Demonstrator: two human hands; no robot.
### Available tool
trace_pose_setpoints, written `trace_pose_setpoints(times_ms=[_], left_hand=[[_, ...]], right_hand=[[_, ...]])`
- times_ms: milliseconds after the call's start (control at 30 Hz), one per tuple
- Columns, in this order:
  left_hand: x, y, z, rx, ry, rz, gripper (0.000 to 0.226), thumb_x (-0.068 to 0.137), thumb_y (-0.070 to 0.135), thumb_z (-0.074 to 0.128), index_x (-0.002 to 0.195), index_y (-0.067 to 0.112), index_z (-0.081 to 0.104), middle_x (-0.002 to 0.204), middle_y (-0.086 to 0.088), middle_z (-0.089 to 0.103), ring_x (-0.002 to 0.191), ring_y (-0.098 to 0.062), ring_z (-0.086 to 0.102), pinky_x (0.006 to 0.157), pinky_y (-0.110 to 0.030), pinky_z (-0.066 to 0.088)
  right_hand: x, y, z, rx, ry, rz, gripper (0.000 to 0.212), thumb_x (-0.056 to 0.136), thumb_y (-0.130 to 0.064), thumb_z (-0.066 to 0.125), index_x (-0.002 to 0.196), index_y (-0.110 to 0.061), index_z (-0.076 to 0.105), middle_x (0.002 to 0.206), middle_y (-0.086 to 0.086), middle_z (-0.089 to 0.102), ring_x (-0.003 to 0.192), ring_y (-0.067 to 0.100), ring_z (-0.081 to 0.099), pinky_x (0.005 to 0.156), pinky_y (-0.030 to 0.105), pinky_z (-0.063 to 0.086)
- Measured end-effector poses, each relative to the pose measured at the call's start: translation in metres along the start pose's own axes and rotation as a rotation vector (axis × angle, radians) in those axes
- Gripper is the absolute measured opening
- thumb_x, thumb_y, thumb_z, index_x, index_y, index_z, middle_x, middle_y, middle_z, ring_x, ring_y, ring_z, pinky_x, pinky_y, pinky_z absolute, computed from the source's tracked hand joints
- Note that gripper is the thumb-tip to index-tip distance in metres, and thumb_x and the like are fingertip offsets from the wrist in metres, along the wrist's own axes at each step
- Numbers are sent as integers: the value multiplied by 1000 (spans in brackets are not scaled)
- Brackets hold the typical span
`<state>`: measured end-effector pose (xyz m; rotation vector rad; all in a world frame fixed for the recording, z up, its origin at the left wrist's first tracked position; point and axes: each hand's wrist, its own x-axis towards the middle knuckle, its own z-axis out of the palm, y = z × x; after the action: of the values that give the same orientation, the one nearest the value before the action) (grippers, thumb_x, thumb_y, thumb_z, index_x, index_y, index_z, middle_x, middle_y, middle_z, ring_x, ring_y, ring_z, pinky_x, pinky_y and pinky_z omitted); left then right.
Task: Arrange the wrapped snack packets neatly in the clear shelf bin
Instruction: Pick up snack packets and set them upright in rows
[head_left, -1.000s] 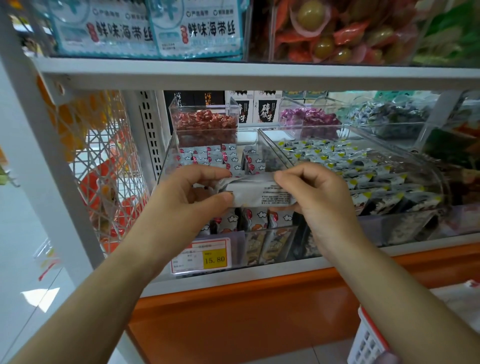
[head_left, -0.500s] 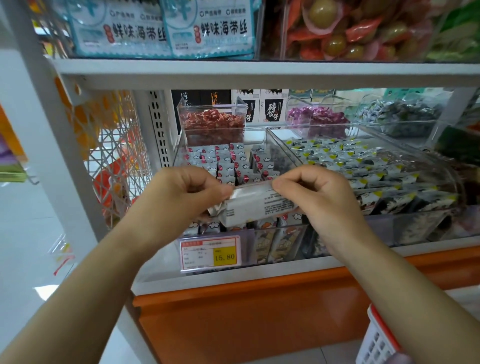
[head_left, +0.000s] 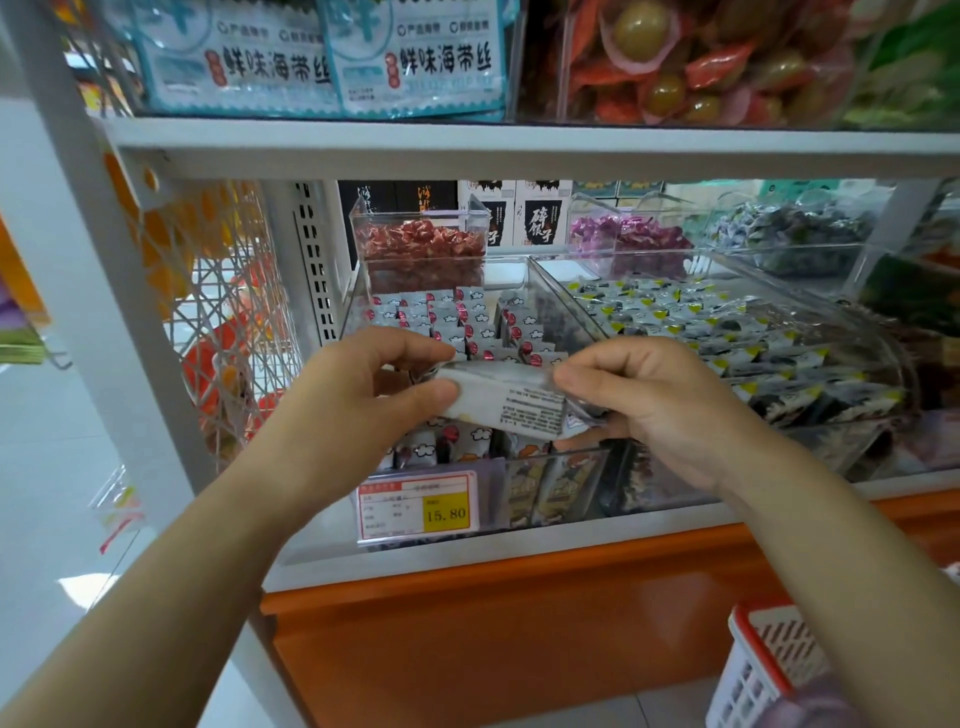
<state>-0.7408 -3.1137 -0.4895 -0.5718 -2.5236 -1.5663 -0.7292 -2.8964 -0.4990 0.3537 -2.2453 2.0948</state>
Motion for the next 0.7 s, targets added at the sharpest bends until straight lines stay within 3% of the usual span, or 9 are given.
trace_pose_setpoints(times_ms=[100, 267, 333, 433, 533, 600, 633, 700], left_hand=[[0, 0, 4, 44, 5, 29, 20, 85, 20, 61, 102, 32, 62, 90, 5, 65, 56, 12, 57, 42, -4, 38], [1, -5, 10, 101, 94, 53, 26, 87, 25, 59, 112, 25, 64, 85, 11, 66, 63, 8, 59, 49, -5, 41], [4, -7, 11, 102, 167, 43, 22, 89, 26, 58, 108, 24, 66, 81, 9, 67, 61, 4, 59, 48, -8, 44], [8, -8, 11, 6, 257, 3, 12, 89, 25, 58, 95, 22, 69, 76, 8, 69, 71, -7, 67, 66, -26, 57], [10, -8, 11, -52, 264, -6, 12, 89, 26, 58, 82, 31, 66, 76, 6, 71, 72, -9, 70, 73, -35, 58], [12, -8, 10, -56, 263, 16, 14, 91, 30, 55, 98, 27, 66, 86, 6, 72, 78, -7, 69, 77, -36, 57], [14, -9, 10, -8, 277, 36, 26, 92, 32, 51, 113, 22, 63, 97, 5, 70, 85, -6, 67, 81, -34, 56], [17, -13, 9, 204, 290, 92, 42, 95, 34, 45, 133, 17, 48, 122, 1, 61, 104, -6, 58, 91, -27, 45]], right_hand=[[1, 1, -5, -56, -3, -10, 12, 63, -28, 66, 66, -22, 76, 73, -6, 72, 71, 5, 68, 56, 21, 55], [4, 9, -3, 2, 38, -29, 13, 66, -24, 64, 67, -17, 76, 76, 3, 74, 73, 13, 71, 59, 23, 58], [3, 9, 3, 65, 16, -62, 19, 70, -29, 65, 79, -17, 76, 87, 5, 75, 83, 17, 71, 66, 24, 58], [2, 7, 11, -63, 33, -131, 39, 65, -37, 72, 103, -31, 67, 103, -2, 73, 97, 13, 68, 83, 26, 56], [3, 7, 18, -279, 167, -256, 40, 76, -21, 74, 104, -45, 59, 103, -10, 71, 94, 6, 67, 86, 24, 53], [4, 5, 20, -198, 238, -305, 34, 81, -15, 68, 99, -43, 61, 86, -10, 73, 75, 11, 70, 72, 27, 59], [4, 3, 19, -150, 285, -314, 30, 83, -15, 67, 94, -42, 63, 82, -8, 72, 70, 14, 70, 68, 31, 60], [8, 4, 16, -82, 387, -312, 21, 85, -15, 66, 91, -35, 64, 75, -10, 71, 67, 13, 69, 66, 36, 60]])
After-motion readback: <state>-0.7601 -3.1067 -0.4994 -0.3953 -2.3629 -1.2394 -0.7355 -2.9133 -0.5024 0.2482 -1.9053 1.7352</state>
